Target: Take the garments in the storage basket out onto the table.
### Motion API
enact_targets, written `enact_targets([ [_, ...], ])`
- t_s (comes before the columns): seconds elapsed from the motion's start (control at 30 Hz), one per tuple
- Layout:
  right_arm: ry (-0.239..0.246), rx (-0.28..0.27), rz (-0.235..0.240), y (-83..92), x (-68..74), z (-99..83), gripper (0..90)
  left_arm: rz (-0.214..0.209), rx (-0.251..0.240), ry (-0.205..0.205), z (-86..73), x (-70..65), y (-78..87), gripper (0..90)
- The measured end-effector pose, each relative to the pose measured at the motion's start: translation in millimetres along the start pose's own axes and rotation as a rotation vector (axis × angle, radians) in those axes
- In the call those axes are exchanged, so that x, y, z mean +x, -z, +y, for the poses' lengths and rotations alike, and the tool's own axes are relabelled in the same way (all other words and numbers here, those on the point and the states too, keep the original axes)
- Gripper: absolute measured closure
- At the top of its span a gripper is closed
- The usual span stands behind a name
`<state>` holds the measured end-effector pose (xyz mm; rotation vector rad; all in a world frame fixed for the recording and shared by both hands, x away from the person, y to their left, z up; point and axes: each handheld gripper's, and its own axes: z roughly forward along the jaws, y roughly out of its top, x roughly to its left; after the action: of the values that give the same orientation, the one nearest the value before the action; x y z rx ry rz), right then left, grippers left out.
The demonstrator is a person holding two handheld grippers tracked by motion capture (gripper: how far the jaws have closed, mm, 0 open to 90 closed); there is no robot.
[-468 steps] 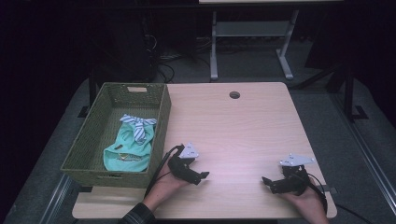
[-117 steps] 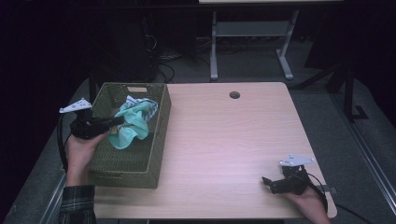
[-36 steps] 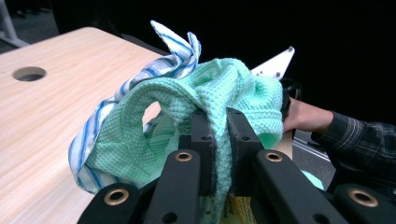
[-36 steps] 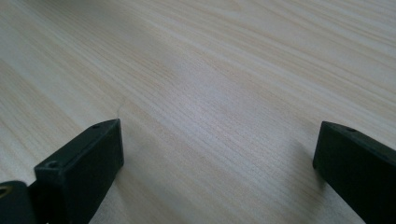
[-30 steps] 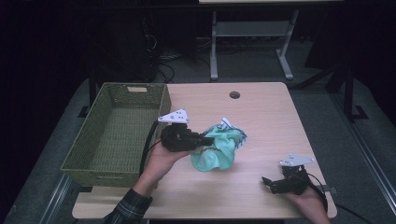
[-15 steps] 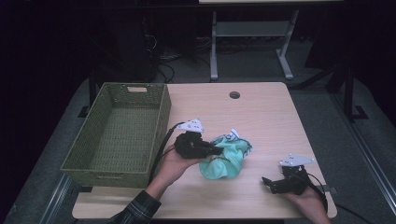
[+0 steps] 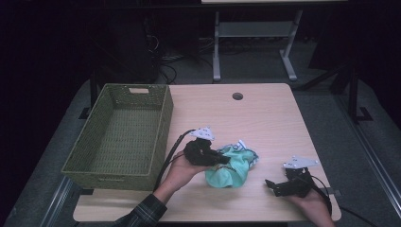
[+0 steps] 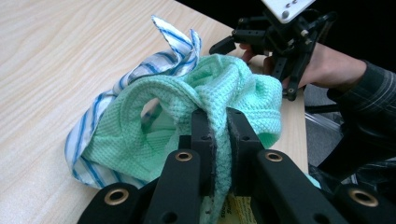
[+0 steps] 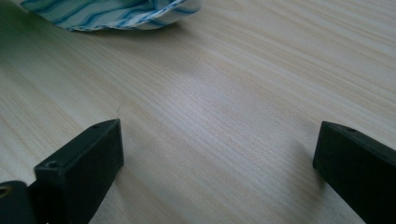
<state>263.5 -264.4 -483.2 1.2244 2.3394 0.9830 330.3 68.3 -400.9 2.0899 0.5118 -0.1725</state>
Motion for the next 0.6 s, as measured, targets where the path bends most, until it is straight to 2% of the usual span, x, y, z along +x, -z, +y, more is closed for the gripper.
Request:
enact_targets([
  [0.3, -0.001, 0.000, 0.000, 0.1, 0.0, 0.0, 1.2, -0.003, 0.030, 0.028, -7.9, 7.1, -12.1, 82.9],
  [0.47, 0.000, 0.000, 0.000, 0.0, 0.0, 0.0, 1.2, -0.003, 0.062, 0.033, -11.5, 11.9, -18.7, 82.8],
  [0.6, 0.000, 0.001, 0.000, 0.1, 0.0, 0.0, 1.2, 0.000, 0.091, 0.058, -18.6, 20.2, -28.0, 82.8],
])
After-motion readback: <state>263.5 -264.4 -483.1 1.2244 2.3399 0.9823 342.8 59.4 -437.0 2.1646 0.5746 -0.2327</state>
